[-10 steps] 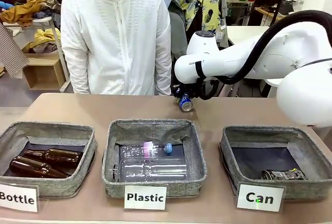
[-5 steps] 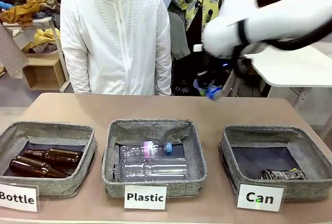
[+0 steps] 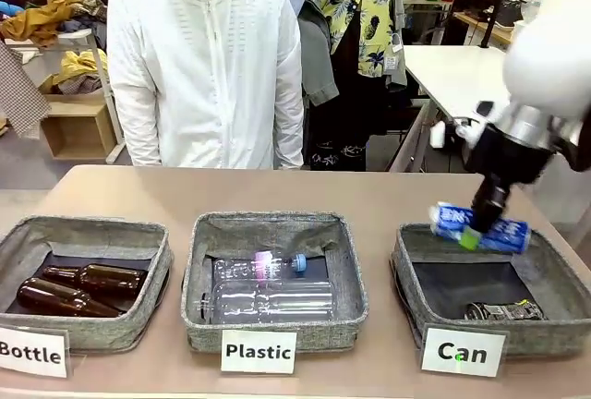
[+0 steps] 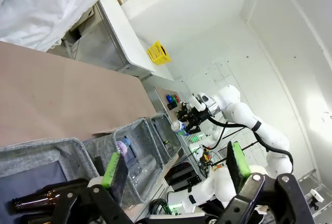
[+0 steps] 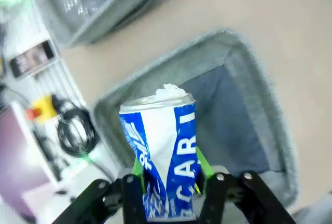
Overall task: Sort the can waste into the basket.
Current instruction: Pick up the can waste from the table and place it in the right Fabric basket.
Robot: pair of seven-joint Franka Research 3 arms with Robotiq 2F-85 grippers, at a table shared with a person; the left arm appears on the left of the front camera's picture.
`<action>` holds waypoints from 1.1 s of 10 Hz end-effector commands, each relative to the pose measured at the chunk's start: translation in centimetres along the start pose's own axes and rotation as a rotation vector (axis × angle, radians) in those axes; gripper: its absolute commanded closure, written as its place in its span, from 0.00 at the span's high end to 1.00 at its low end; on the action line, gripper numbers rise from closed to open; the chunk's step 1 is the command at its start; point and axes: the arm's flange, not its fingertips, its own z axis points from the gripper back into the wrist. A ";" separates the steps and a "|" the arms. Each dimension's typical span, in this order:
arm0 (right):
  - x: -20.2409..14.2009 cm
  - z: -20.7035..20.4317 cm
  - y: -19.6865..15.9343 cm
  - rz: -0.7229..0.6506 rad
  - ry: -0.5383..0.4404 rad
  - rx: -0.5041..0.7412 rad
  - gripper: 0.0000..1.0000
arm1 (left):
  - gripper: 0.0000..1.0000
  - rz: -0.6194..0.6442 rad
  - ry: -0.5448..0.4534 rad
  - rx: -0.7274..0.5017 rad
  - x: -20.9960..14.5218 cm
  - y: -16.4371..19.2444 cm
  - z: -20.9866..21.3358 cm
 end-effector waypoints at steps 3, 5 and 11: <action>-2.0 -0.8 -0.5 0.184 -0.030 -0.034 0.00 | 1.00 -0.007 -0.014 -0.007 -0.1 -0.1 -0.1; -1.8 -0.9 -1.0 0.176 -0.021 -0.047 0.88 | 1.00 -0.007 -0.014 -0.007 -0.1 -0.1 -0.1; -1.5 -0.9 -1.8 0.127 -0.095 0.000 1.00 | 1.00 -0.007 -0.014 -0.007 -0.1 -0.1 -0.1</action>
